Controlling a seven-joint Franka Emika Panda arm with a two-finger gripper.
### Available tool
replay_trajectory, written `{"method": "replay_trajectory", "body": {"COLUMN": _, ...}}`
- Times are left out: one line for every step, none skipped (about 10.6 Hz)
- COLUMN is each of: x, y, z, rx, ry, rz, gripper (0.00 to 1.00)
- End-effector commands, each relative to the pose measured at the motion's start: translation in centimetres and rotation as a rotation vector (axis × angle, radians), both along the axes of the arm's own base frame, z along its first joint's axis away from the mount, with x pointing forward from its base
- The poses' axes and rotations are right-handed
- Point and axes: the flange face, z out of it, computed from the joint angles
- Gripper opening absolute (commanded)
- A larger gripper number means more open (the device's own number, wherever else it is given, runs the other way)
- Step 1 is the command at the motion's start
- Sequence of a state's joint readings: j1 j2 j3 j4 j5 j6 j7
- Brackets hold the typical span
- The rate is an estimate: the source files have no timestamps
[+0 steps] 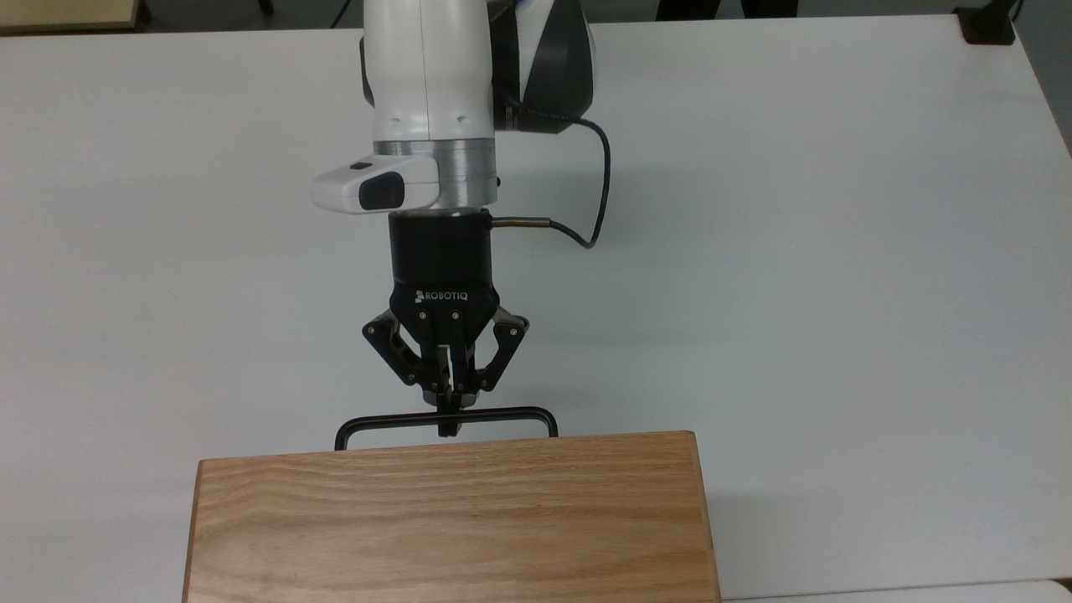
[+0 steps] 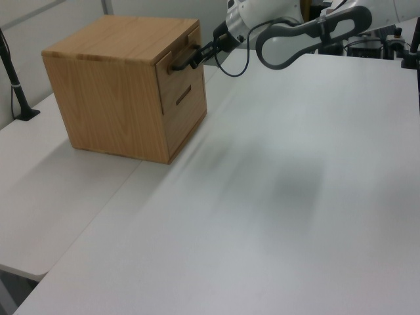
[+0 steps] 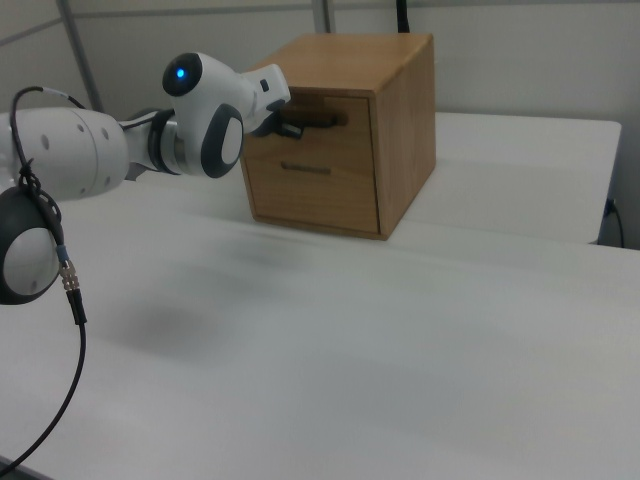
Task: Close the drawer by sliding it
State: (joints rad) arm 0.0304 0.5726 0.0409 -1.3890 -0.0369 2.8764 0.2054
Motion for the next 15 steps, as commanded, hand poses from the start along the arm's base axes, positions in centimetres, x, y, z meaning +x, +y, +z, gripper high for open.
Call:
{"method": "replay_trajectory", "body": {"x": 0.7, "y": -0.5, "z": 0.7, "rx": 0.009, "ry": -0.112, "rz": -0.011, "gripper": 0.00}}
{"method": "replay_trajectory", "body": {"x": 0.5, "y": -0.4, "z": 1.0, "rx": 0.004, "ry": -0.114, "rz": -0.008, "gripper": 0.00}}
{"method": "replay_trajectory", "body": {"x": 0.4, "y": -0.3, "z": 1.4, "rx": -0.013, "ry": -0.112, "rz": 0.003, "gripper": 0.00}}
{"method": "replay_trajectory", "body": {"x": -0.4, "y": -0.3, "z": 1.7, "rx": -0.031, "ry": -0.094, "rz": 0.015, "gripper": 0.00}}
{"method": "replay_trajectory", "body": {"x": -1.6, "y": -0.2, "z": 1.3, "rx": -0.039, "ry": -0.042, "rz": 0.020, "gripper": 0.00}}
{"method": "replay_trajectory", "body": {"x": -2.7, "y": 0.0, "z": 0.9, "rx": -0.041, "ry": 0.017, "rz": 0.025, "gripper": 0.00}}
{"method": "replay_trajectory", "body": {"x": -3.6, "y": 0.3, "z": 0.8, "rx": -0.054, "ry": 0.104, "rz": 0.034, "gripper": 0.00}}
{"method": "replay_trajectory", "body": {"x": -4.3, "y": 0.5, "z": 0.9, "rx": -0.100, "ry": 0.202, "rz": 0.073, "gripper": 0.00}}
{"method": "replay_trajectory", "body": {"x": -5.5, "y": 0.5, "z": 1.2, "rx": -0.151, "ry": 0.295, "rz": 0.120, "gripper": 0.00}}
{"method": "replay_trajectory", "body": {"x": -6.8, "y": 0.3, "z": 1.7, "rx": -0.188, "ry": 0.382, "rz": 0.157, "gripper": 0.00}}
{"method": "replay_trajectory", "body": {"x": -8.1, "y": -0.2, "z": 2.9, "rx": -0.200, "ry": 0.452, "rz": 0.171, "gripper": 0.00}}
{"method": "replay_trajectory", "body": {"x": -9.5, "y": -0.3, "z": 4.0, "rx": -0.202, "ry": 0.532, "rz": 0.174, "gripper": 0.00}}
{"method": "replay_trajectory", "body": {"x": -11.2, "y": -0.7, "z": 5.1, "rx": -0.203, "ry": 0.622, "rz": 0.174, "gripper": 0.00}}
{"method": "replay_trajectory", "body": {"x": -13.4, "y": -0.8, "z": 6.7, "rx": -0.207, "ry": 0.709, "rz": 0.177, "gripper": 0.00}}
{"method": "replay_trajectory", "body": {"x": -15.7, "y": -1.0, "z": 8.3, "rx": -0.210, "ry": 0.786, "rz": 0.178, "gripper": 0.00}}
